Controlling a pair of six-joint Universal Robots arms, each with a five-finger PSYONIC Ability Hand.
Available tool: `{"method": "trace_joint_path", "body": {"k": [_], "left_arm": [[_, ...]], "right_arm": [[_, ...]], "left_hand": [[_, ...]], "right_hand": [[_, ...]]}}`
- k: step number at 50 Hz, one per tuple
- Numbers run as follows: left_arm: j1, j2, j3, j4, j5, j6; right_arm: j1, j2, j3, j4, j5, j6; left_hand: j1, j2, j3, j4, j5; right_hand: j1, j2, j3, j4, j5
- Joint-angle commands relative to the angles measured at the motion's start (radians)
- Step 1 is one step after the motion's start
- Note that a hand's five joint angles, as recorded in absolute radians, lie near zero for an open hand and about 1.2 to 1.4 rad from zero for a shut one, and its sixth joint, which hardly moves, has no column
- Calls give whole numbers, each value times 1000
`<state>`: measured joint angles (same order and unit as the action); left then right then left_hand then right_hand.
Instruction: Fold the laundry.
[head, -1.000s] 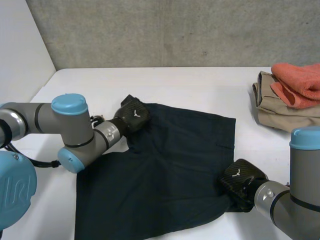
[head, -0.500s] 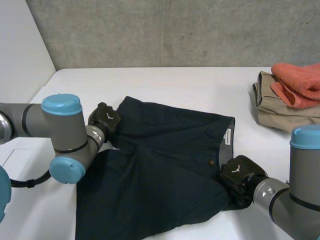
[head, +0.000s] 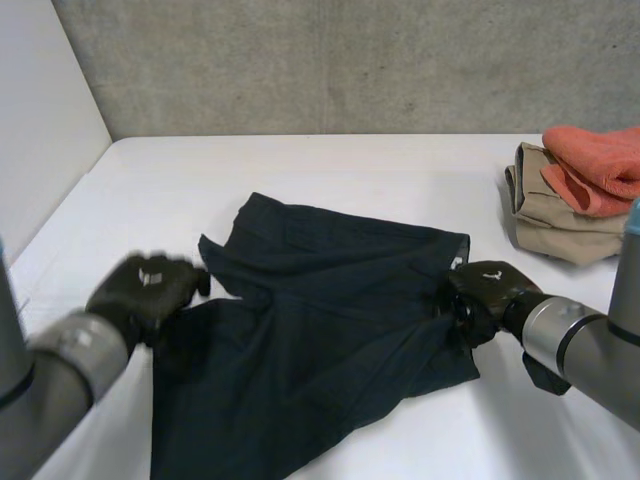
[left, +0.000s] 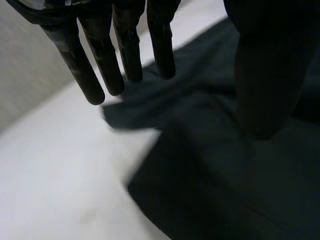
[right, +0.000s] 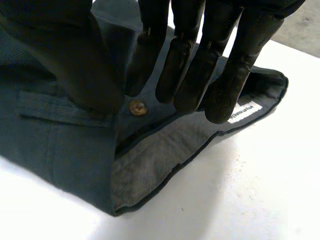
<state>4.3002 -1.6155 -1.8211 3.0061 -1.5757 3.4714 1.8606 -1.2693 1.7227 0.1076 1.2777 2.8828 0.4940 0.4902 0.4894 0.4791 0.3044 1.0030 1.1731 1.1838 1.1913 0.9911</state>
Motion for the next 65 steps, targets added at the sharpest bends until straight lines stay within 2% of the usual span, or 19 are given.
{"method": "trace_joint_path", "body": {"k": [1, 9, 16, 21, 22, 25, 30, 35, 39, 44, 48, 52, 55, 56, 62, 65], "left_arm": [[0, 118, -176, -121, 54, -67], [-14, 146, -268, -122, 51, -74], [-36, 66, -314, -82, 49, -68], [-80, 46, -320, -42, 48, -66], [-94, 48, -322, -26, 45, -64], [-117, 54, -337, 0, 22, -57], [-186, 55, -350, 42, -32, -34], [-204, 49, -366, 102, -84, 20], [-209, 29, -377, 151, -113, 52], [-211, 11, -377, 171, -119, 55], [-212, -10, -376, 181, -119, 57], [-212, -12, -377, 197, -119, 61], [-212, -20, -379, 201, -121, 75], [-212, -24, -379, 201, -121, 80], [-212, -57, -380, 201, -124, 97], [-212, -64, -386, 201, -124, 97]], "right_arm": [[-64, 59, -25, -45, -23, 131], [-80, 91, -17, -71, -18, 147], [-75, 85, 3, -80, -18, 127], [-66, 53, 5, -62, -41, 104], [-66, 38, 11, -59, -47, 89], [-75, -53, 55, -39, -83, 3], [-66, -218, 101, 38, -89, -187], [-77, -333, 130, 191, -90, -293], [-66, -340, 176, 257, -92, -313], [-57, -328, 230, 224, -92, -326], [-47, -243, 261, 158, -92, -324], [-9, -168, 278, 89, -87, -316], [8, -124, 278, 52, -84, -313], [8, -102, 276, 37, -83, -313], [15, -102, 276, 18, -60, -310], [18, -143, 278, 27, -34, -310]], "left_hand": [[16, 20, 21, 31, 31], [7, 11, 12, 22, 22], [19, 23, 24, 34, 34], [28, 32, 32, 43, 43], [28, 32, 32, 43, 43], [28, 32, 32, 43, 43], [28, 32, 32, 43, 43], [37, 40, 41, 51, 52], [107, 111, 112, 122, 122], [151, 155, 156, 166, 166], [256, 260, 261, 271, 271], [380, 384, 384, 395, 395], [421, 425, 426, 436, 436], [439, 442, 443, 453, 454], [650, 653, 654, 665, 665], [901, 905, 906, 916, 917]], "right_hand": [[393, 223, 213, 205, 231], [393, 223, 213, 205, 231], [393, 223, 213, 205, 231], [393, 223, 213, 205, 231], [339, 169, 158, 151, 176], [-592, -762, -773, -780, -754], [-607, -777, -788, -795, -769], [-595, -765, -776, -783, -758], [-589, -759, -770, -778, -752], [-536, -707, -717, -725, -699], [-449, -619, -629, -637, -611], [-261, -431, -442, -449, -424], [129, -41, -52, -60, -34], [391, 220, 210, 202, 228], [393, 223, 213, 205, 231], [393, 223, 213, 205, 231]]}}
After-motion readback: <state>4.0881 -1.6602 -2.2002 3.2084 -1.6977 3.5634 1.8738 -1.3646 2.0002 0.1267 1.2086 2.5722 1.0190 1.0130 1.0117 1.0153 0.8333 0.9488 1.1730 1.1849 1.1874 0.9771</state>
